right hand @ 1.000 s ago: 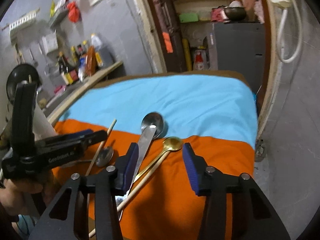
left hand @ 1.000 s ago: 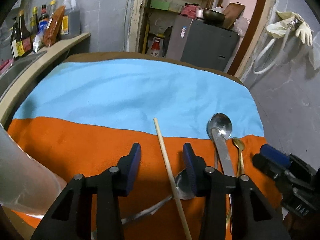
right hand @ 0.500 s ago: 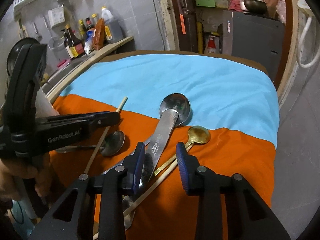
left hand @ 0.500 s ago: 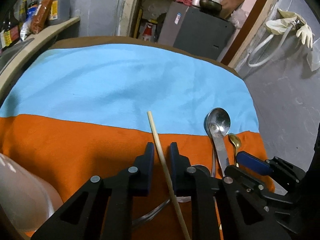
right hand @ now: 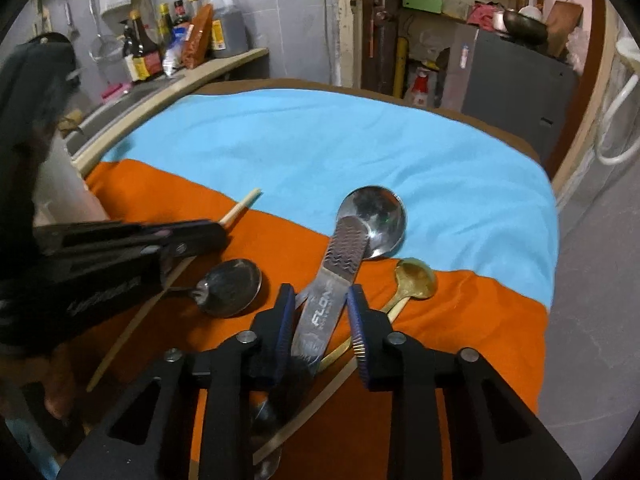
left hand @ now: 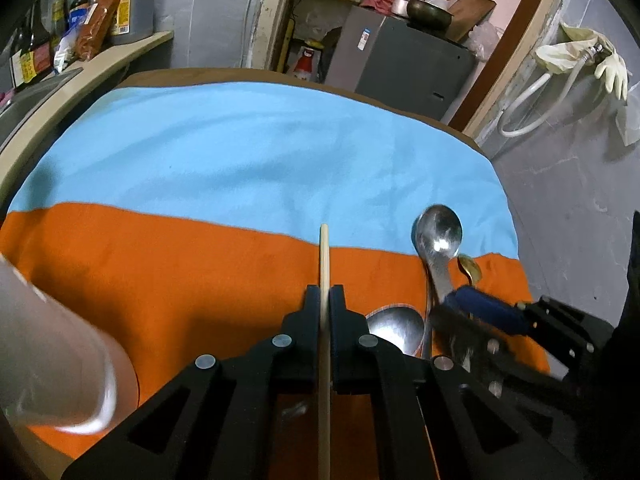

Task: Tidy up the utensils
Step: 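Grasp a wooden chopstick with the left tool while the right tool grasps a silver knife, then lift the chopstick and knife and carry both over the white caddy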

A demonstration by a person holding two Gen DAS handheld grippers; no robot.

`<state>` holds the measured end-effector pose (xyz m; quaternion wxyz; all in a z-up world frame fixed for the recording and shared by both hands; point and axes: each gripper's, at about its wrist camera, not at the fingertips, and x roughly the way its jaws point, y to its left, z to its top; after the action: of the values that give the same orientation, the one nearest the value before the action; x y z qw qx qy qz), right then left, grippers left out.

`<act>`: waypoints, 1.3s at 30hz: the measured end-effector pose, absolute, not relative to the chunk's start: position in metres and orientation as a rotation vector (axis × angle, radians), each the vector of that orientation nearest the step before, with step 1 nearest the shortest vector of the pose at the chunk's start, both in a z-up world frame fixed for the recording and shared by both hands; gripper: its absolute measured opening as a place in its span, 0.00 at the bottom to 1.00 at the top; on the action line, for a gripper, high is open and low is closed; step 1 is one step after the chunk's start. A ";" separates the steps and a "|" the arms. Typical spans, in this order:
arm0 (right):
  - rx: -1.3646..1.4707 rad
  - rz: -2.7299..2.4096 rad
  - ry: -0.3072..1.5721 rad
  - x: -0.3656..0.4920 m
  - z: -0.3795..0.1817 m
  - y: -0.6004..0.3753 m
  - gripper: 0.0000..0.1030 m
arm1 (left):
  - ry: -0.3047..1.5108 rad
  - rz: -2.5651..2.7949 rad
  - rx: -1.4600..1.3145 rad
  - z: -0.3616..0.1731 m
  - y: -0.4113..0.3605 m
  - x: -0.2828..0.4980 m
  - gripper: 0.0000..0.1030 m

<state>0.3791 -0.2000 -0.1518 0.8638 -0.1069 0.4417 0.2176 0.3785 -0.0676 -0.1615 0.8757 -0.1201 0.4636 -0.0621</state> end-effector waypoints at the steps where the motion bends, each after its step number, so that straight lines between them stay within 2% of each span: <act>1: -0.206 0.448 0.932 0.380 -0.152 -0.203 0.21 | 0.970 -0.131 -0.254 -0.161 -0.067 0.377 0.03; 11: -0.082 0.443 0.991 0.394 -0.157 -0.207 0.21 | 1.008 -0.152 -0.255 -0.164 -0.067 0.386 0.03; 19: -0.214 0.421 1.020 0.393 -0.156 -0.189 0.21 | 1.023 -0.166 -0.208 -0.162 -0.072 0.392 0.02; 23: -0.139 0.444 0.998 0.388 -0.155 -0.202 0.16 | 0.958 -0.193 -0.263 -0.157 -0.069 0.379 0.02; 26: -0.035 0.463 0.939 0.376 -0.151 -0.221 0.16 | 0.842 -0.203 -0.273 -0.139 -0.068 0.358 0.02; 33: 0.104 0.499 0.675 0.340 -0.119 -0.251 0.15 | 0.627 -0.232 -0.301 -0.104 -0.065 0.322 0.02; 39: 0.153 0.511 0.541 0.323 -0.097 -0.255 0.15 | 0.539 -0.232 -0.306 -0.083 -0.060 0.306 0.02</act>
<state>0.3229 -0.2549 -0.0967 0.9288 0.0745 0.2638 0.2494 0.3061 -0.0603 -0.0833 0.9457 -0.1504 0.2646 -0.1138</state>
